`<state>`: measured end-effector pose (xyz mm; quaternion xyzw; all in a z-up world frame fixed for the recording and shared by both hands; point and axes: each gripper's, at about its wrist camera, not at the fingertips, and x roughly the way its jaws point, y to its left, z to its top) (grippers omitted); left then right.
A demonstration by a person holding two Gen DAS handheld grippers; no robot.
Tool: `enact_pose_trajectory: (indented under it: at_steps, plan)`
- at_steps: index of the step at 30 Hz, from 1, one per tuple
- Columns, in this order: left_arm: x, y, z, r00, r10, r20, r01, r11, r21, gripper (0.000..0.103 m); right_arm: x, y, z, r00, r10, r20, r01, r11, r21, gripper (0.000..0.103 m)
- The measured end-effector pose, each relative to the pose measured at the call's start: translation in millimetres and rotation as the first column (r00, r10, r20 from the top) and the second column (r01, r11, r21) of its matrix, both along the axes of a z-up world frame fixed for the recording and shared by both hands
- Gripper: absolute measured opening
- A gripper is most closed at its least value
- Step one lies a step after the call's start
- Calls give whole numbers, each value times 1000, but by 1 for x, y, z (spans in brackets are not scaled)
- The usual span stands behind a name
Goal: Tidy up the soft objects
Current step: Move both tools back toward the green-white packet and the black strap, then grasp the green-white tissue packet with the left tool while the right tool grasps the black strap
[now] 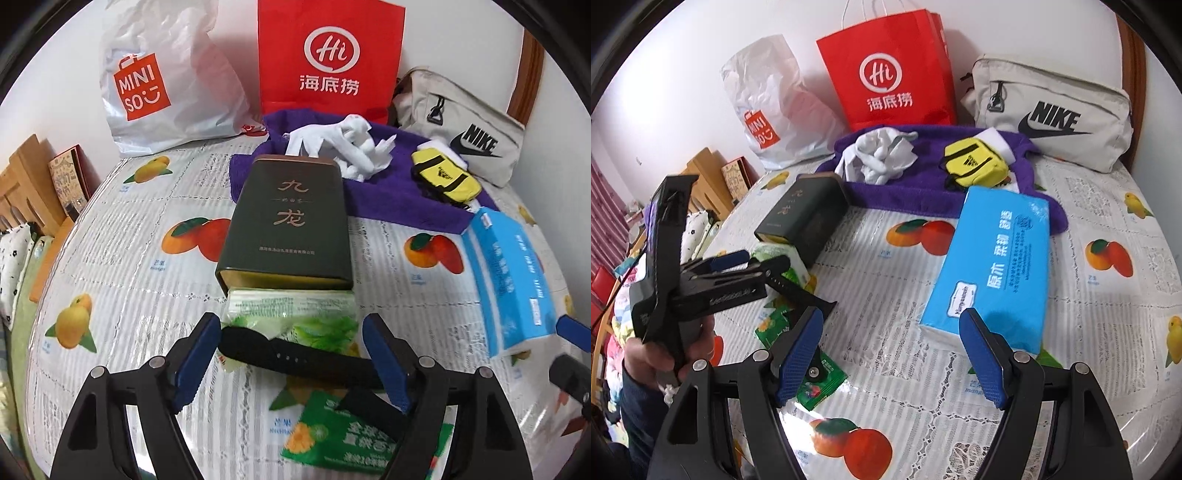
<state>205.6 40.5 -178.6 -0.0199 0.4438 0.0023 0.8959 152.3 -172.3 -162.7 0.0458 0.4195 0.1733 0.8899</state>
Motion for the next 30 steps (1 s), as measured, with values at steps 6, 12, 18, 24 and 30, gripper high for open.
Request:
enact_pose_trajectory:
  at_steps: [6, 12, 18, 24, 30]
  plan:
    - [11, -5, -8, 1000, -10, -15, 11, 999, 49, 83, 6, 14, -10, 999, 31, -21, -31, 999, -23, 76]
    - [13, -4, -8, 999, -48, -18, 49, 998, 44, 70, 8, 30, -17, 997, 70, -40, -71, 997, -32, 76]
    - [-5, -2, 8, 995, -95, 11, 95, 995, 17, 70, 9, 42, -21, 994, 96, -47, -98, 994, -42, 76]
    - [-21, 16, 36, 993, -92, 75, 101, 987, -124, 70, 10, 52, -26, 990, 126, -59, -129, 991, -43, 76]
    - [-26, 36, 39, 996, -27, 89, 33, 997, -74, 70, 13, 70, -33, 981, 181, -66, -184, 982, -38, 76]
